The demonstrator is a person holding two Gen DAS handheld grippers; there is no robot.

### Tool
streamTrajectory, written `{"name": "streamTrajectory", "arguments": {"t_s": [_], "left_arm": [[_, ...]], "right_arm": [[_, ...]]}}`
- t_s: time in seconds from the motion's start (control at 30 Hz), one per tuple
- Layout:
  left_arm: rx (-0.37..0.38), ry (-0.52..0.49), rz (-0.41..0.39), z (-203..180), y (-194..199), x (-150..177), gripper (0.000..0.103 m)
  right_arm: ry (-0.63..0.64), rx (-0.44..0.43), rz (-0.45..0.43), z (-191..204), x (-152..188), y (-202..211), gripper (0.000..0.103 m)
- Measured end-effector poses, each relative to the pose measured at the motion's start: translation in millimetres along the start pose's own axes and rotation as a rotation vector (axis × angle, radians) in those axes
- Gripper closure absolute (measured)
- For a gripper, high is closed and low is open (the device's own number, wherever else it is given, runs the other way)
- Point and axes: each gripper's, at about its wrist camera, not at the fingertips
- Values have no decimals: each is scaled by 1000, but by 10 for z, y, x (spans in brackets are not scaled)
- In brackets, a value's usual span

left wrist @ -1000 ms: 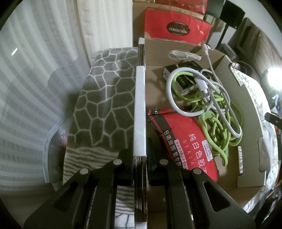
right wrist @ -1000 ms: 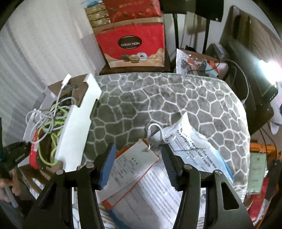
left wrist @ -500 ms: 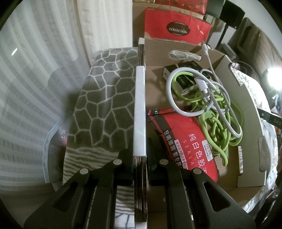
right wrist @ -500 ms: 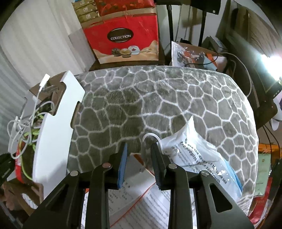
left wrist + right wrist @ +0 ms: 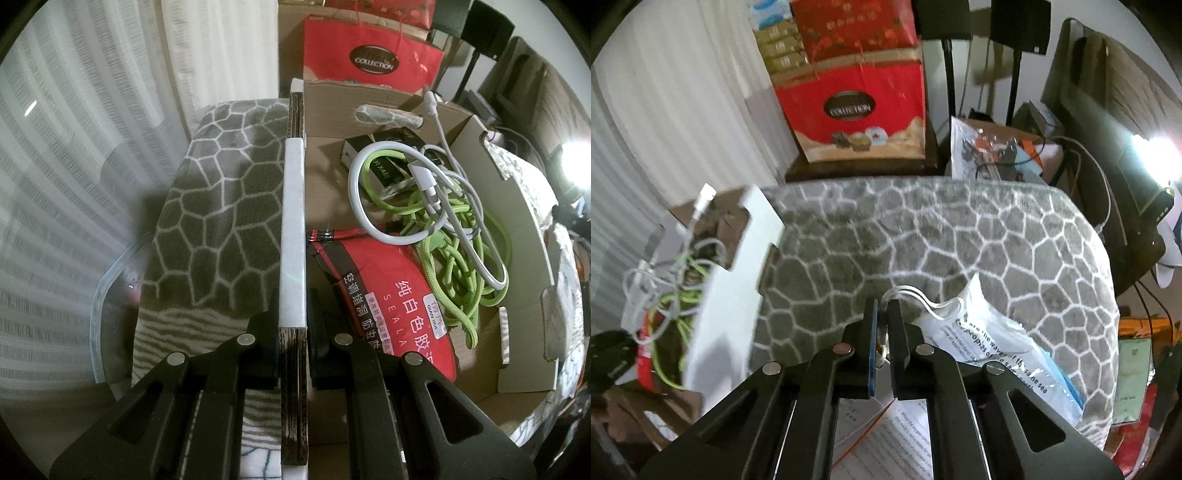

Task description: Organize objects

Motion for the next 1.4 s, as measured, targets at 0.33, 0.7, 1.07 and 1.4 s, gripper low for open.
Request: {"name": "streamTrajectory", "arguments": {"t_s": [0.33, 0.7, 1.07, 1.4], "left_arm": [[0, 0, 1, 8, -4, -3, 93], [1, 1, 2, 18, -12, 3, 93], [1, 1, 3, 17, -13, 7, 93], [4, 3, 4, 41, -27, 14, 93]], "right_arm": [[58, -63, -121, 360, -206, 579, 99], [175, -121, -219, 974, -398, 1105, 99], [273, -140, -241, 1664, -757, 1258, 99], [285, -161, -227, 2029, -979, 1091, 99]]}}
Point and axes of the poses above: each gripper's, at about its wrist camera, not at the fingertips, and y roughly against the way its jaws point, z to its left, x to its underside, and after that the axes turned 8 degrees about -x, right-handed
